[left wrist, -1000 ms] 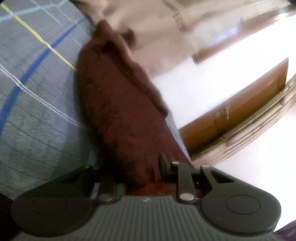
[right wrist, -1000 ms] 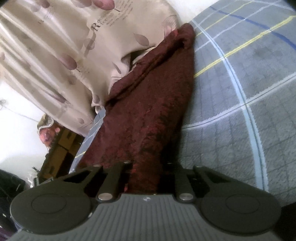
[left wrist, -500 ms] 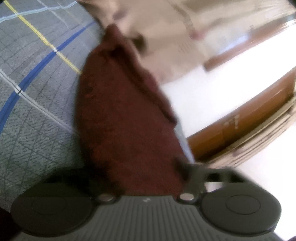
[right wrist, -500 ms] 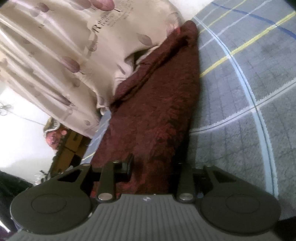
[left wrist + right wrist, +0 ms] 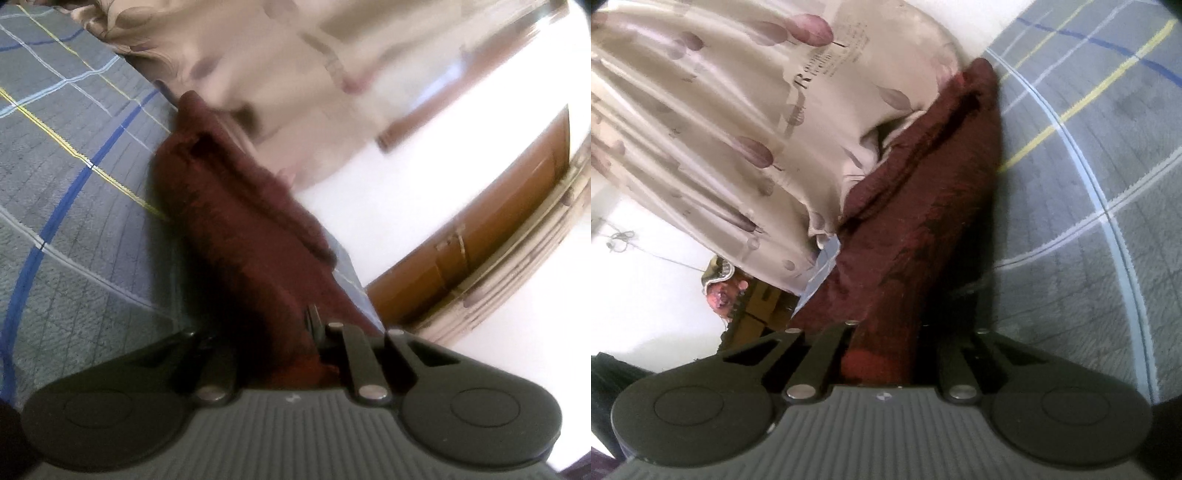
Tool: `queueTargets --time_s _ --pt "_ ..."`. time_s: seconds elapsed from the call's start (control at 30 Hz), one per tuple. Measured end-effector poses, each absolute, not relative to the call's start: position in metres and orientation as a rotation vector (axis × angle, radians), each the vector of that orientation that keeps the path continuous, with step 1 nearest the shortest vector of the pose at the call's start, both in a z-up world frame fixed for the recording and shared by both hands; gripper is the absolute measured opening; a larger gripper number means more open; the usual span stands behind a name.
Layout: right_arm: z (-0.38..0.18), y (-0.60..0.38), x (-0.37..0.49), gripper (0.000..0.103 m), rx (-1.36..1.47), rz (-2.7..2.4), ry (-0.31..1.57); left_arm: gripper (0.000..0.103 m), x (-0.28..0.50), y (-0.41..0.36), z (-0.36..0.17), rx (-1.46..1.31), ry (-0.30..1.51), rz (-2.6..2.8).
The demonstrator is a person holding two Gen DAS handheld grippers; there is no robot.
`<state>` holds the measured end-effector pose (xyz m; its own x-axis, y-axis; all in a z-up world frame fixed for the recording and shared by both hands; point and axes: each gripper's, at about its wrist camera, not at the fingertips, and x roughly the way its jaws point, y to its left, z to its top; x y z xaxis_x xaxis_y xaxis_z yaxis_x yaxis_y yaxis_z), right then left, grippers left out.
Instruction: Fold small clothes
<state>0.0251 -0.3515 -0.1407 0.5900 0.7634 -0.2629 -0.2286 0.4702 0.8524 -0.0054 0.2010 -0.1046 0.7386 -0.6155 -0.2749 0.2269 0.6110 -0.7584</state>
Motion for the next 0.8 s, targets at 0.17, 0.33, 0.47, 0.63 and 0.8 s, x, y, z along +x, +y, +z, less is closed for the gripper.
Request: queueTargets --time_s 0.17,0.33,0.47,0.63,0.8 --pt "-0.134 -0.353 0.016 0.012 0.884 0.684 0.683 0.013 -0.016 0.206 -0.112 -0.786 0.576 -0.493" --pt "-0.138 -0.355 0.016 0.012 0.889 0.677 0.695 0.013 -0.002 0.207 -0.123 -0.811 0.631 -0.510" --pt "-0.142 -0.354 0.022 0.013 0.859 0.679 0.734 0.055 0.012 0.210 -0.129 -0.832 0.683 -0.515" --pt "-0.147 -0.359 0.026 0.039 0.871 0.651 0.754 0.082 0.025 0.213 -0.132 -0.828 0.692 -0.490" --pt "-0.148 -0.358 0.040 0.053 0.873 0.651 0.769 0.023 0.037 0.206 -0.129 -0.729 0.683 -0.496"
